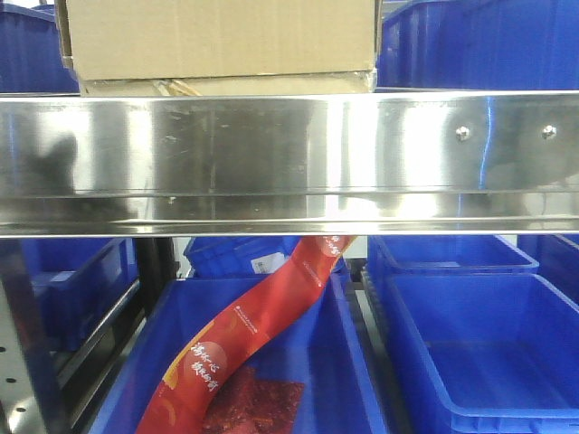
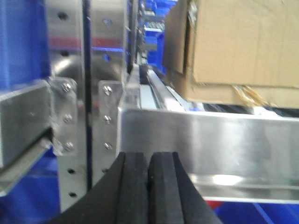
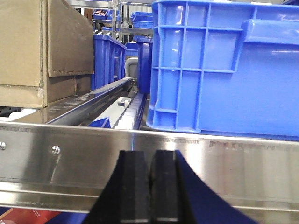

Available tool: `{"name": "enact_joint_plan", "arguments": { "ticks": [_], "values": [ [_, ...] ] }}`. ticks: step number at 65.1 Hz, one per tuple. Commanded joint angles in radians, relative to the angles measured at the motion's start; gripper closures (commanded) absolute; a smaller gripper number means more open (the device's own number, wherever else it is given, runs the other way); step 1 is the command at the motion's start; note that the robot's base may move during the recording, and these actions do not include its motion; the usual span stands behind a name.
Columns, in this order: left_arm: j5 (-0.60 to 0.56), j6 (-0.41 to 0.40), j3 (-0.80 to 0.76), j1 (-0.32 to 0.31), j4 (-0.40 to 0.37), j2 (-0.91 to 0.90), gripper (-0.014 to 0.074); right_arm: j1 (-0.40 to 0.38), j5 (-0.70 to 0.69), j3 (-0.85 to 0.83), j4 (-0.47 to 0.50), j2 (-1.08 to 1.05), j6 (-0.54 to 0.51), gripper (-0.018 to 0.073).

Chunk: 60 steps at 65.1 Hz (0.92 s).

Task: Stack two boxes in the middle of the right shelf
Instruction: 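Open both grippers and withdraw them from the boxes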

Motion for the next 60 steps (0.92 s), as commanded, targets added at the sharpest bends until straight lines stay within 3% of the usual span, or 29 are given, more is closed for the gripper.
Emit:
{"name": "enact_joint_plan", "arguments": {
  "ticks": [1, 60],
  "values": [
    [-0.038, 0.017, -0.003, 0.009, 0.02, -0.007, 0.0707, -0.006, -0.017, 0.002, -0.007, -0.003, 0.002, 0.0724],
    [-0.035, 0.016, -0.003, 0.009, 0.018, -0.007, 0.0707, -0.006, -0.017, 0.002, -0.007, -0.003, 0.002, 0.0724]
  ]
}}
